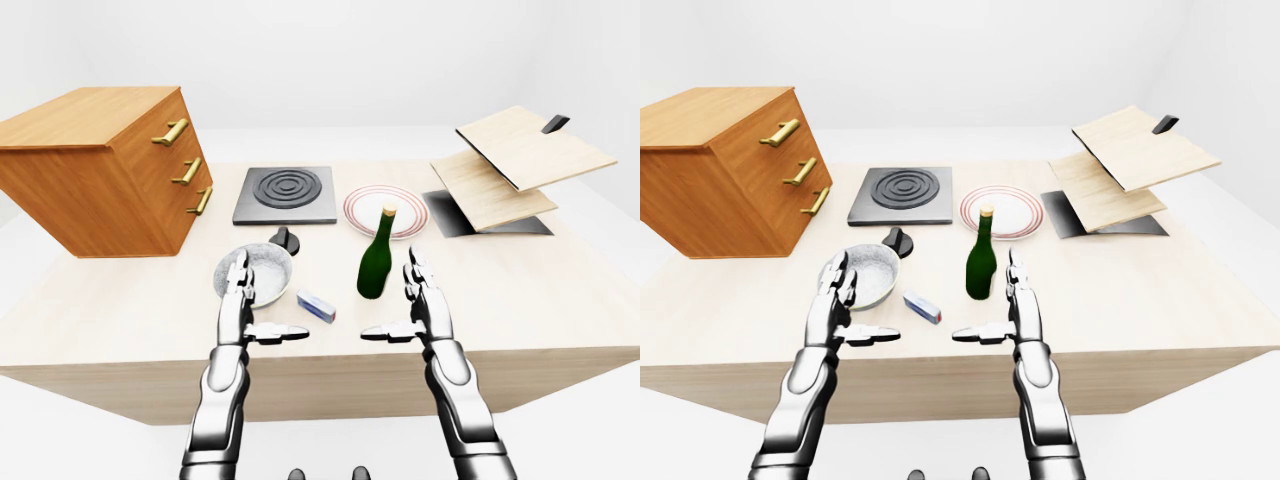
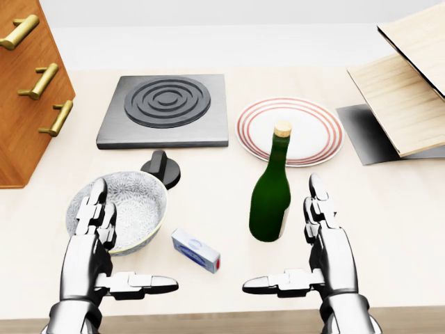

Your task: Put the bowl on the top of the cabinet.

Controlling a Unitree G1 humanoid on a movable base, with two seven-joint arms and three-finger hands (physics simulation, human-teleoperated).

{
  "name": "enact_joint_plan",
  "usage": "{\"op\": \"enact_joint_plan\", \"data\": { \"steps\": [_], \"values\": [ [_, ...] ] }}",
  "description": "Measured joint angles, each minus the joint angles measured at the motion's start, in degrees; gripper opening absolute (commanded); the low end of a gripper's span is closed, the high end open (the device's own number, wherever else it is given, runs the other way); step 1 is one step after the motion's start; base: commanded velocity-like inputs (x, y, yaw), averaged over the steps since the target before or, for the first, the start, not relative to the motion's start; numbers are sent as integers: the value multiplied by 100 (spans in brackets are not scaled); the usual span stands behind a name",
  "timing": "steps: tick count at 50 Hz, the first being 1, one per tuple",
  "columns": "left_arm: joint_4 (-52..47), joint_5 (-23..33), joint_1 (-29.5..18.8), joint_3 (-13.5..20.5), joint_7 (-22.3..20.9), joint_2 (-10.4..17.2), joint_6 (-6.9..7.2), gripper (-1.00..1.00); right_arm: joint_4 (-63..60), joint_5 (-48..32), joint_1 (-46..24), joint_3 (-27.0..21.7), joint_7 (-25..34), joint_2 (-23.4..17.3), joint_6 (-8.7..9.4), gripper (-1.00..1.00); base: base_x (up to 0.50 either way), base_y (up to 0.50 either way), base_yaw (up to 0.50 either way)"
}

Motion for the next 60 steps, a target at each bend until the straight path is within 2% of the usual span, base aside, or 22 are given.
{"op": "enact_joint_plan", "data": {
  "steps": [9,13,16,18,28,37,60],
  "values": [
    [37,-71,-31,98,-38,42,3,100,-13,-181,38,-12,118,-39,-62,100,0,0,0],
    [-2,-110,-15,122,-56,49,-47,100,-93,-281,84,2,137,-46,-169,100,0,0,0],
    [-284,-132,146,109,-95,35,-316,100,-341,-428,206,53,134,-49,-428,100,0,0,0],
    [-555,-149,283,96,-119,17,-523,100,-559,-534,299,89,123,-45,-484,100,0,0,0],
    [-1862,-220,867,90,-118,-68,-523,100,-1638,-995,702,153,-43,-15,-484,100,0,0,0],
    [-2553,-202,1158,103,-76,-112,-523,100,-2279,-1304,890,176,-148,1,-484,100,0,0,0],
    [-3010,-131,1332,115,-36,-136,-523,100,-2756,-1611,1034,228,-174,2,-484,100,0,29,0]
  ]
}}
